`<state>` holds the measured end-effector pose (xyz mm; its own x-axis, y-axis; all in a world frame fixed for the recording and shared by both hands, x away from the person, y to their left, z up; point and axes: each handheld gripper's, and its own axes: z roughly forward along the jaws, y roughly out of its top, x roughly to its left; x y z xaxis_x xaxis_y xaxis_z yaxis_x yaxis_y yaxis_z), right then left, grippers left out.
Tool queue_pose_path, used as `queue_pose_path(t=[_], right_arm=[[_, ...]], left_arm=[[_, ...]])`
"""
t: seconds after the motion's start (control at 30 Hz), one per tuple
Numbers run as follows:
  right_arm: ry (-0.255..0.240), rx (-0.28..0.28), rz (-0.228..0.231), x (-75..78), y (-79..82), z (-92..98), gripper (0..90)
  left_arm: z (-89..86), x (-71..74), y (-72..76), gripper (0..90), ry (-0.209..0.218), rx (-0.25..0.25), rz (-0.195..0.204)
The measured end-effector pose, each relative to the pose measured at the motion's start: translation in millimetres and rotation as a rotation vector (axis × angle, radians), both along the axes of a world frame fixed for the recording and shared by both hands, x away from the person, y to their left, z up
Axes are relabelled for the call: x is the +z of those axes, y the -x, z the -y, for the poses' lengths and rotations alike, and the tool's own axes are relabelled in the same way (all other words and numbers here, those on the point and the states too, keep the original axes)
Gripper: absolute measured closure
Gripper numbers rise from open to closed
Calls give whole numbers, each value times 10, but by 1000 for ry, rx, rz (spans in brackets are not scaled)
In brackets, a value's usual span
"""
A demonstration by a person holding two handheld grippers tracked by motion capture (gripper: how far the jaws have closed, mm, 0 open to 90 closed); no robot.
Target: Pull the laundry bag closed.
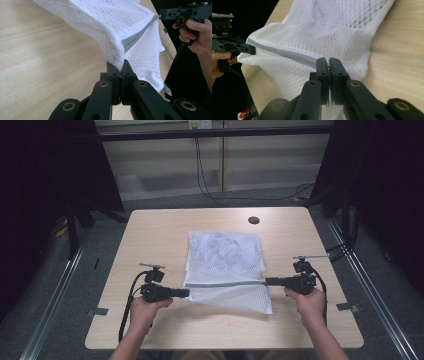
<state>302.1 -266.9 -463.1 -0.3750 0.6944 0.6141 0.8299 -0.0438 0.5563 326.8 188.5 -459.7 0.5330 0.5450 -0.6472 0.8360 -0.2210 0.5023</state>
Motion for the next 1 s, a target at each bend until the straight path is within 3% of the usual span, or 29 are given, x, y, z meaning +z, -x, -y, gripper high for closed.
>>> queue_pose_path(t=[1.0], right_arm=[[16,-29,6,4,10,66,872]], left_arm=[[-43,11,7,895,-4,8,-4]])
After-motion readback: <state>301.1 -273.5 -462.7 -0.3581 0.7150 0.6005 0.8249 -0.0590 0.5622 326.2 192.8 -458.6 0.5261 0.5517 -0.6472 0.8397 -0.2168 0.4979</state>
